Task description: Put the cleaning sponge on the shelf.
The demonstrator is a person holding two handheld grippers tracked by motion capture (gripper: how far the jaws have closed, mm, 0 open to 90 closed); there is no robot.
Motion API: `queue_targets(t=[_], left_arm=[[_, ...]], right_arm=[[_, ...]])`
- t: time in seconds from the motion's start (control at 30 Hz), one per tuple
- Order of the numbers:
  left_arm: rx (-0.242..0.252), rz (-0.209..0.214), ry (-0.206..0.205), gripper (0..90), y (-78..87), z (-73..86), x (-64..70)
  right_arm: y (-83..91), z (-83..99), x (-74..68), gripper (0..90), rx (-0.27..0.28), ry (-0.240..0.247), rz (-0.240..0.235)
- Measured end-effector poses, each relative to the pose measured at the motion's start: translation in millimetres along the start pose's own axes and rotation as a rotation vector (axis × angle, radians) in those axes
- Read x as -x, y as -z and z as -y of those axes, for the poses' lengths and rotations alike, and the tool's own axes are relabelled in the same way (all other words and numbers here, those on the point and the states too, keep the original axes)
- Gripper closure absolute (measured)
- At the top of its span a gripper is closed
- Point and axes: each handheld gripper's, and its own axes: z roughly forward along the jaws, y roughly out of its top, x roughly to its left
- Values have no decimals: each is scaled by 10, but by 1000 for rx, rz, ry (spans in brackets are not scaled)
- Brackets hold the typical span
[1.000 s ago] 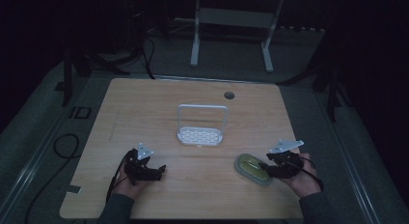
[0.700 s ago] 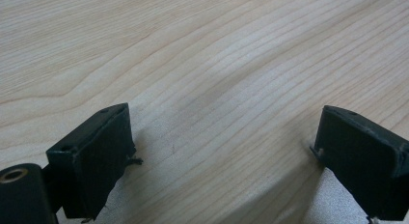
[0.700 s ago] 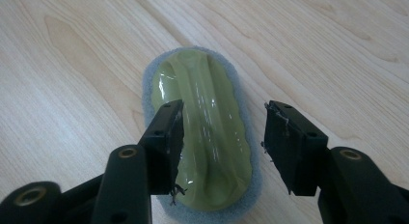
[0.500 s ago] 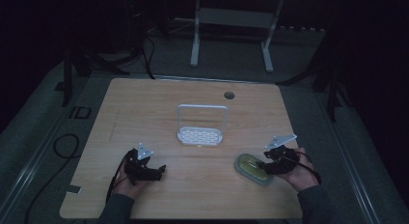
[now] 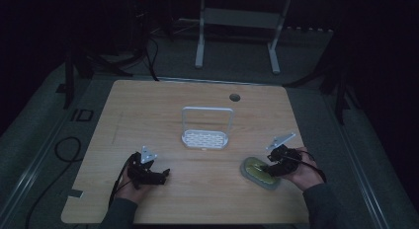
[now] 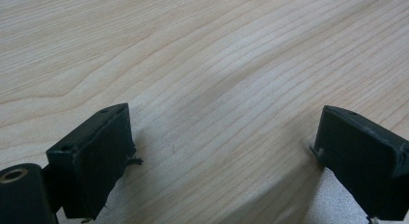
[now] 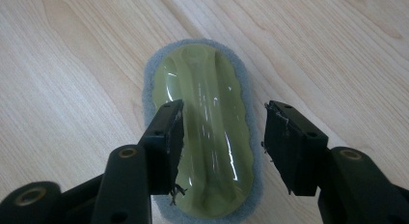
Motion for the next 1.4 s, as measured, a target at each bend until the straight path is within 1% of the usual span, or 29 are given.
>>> queue_targets(t=[0.2,0.33,0.5,0.73,0.9,0.97,1.03,1.17,1.23,1.3,1.4], left_arm=[[0,0,0,66,0,0,0],[2,0,2,66,-1,0,1],[0,0,0,66,0,0,0],[0,0,-1,66,1,0,-1],[0,0,-1,66,0,0,0],[0,0,-1,66,0,0,-1],[0,0,-1,66,0,0,-1],[0,-1,-1,66,0,0,-1],[0,0,0,66,0,0,0],[0,0,0,66,0,0,0],[0,0,0,66,0,0,0]], right_arm=[[-12,-63,9,510,-32,7,-23],[-25,-110,14,515,-62,18,-40],[-44,-167,21,523,-95,28,-54],[-55,-241,34,567,-126,42,-71],[-81,-288,37,578,-162,48,-85],[-89,-304,38,578,-174,54,-83],[-98,-321,38,582,-181,57,-87],[-114,-354,38,584,-213,67,-96],[-118,-360,40,584,-218,69,-97],[-120,-375,45,592,-238,70,-101],[-126,-388,46,593,-255,82,-105]])
